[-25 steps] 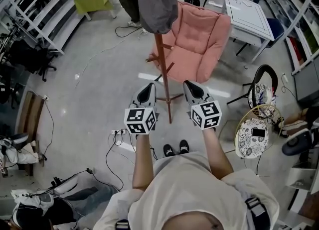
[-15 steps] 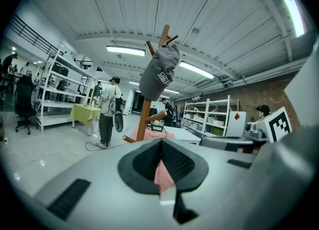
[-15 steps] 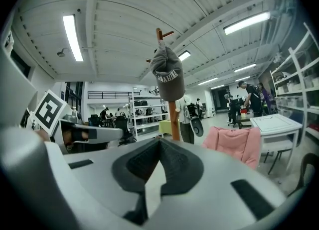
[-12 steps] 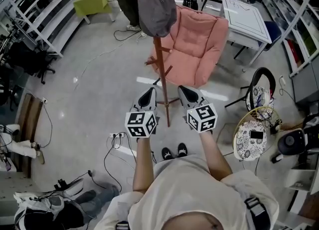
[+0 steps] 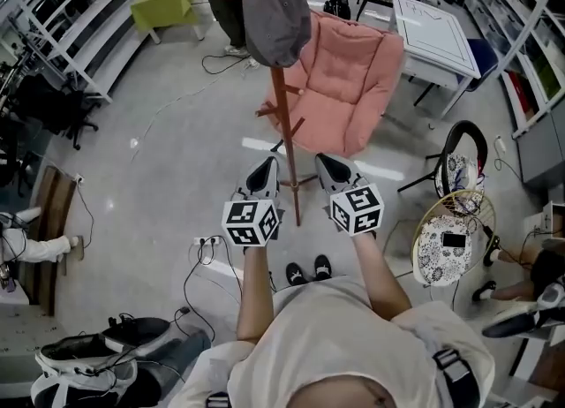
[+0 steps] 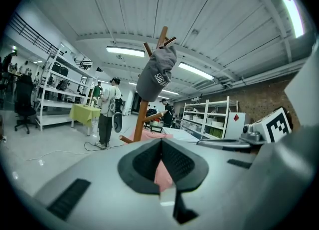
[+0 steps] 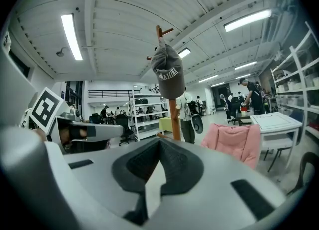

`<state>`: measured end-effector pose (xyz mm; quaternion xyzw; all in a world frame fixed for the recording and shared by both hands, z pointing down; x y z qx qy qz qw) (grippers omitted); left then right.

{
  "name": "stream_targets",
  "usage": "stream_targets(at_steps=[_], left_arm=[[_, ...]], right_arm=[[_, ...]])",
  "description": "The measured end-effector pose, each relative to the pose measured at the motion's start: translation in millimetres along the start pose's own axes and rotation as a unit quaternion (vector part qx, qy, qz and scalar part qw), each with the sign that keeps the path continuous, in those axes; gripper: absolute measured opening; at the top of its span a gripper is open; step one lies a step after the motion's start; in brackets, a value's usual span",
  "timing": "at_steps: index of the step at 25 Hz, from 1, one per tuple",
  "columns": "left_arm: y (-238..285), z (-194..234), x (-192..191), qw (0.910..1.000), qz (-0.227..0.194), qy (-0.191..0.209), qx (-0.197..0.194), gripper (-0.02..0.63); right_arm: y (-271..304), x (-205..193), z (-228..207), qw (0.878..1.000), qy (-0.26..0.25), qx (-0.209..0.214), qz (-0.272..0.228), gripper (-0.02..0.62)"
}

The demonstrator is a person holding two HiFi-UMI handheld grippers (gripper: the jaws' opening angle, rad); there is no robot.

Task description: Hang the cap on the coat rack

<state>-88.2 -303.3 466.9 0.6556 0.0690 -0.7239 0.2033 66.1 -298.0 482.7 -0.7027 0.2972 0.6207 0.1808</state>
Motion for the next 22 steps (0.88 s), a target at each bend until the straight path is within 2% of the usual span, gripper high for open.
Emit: stream_targets(at_steps=[15,22], left_arm=[[-4.4,10.0,-0.5,1.0000,0.000,-0.004,0.009,0.006],[-5.5,16.6,-7.7,0.9998,0.013,-0.010,0.008,0.006]], right_arm=[[15.2,-0.9,12.5,1.000,-0.008,0.013,0.019,0.003],[23.0,-1.0,17.3,0.999,-0.020,0.018,0.031,0.003]])
Point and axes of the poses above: the fingertips, and each gripper's own axes: y forward along the fingers, z to its left, x out of its top, the point moved 5 cm from there along -y, backward along the fingers, and after that the axes turned 9 degrees about x, right-handed, at the moved point
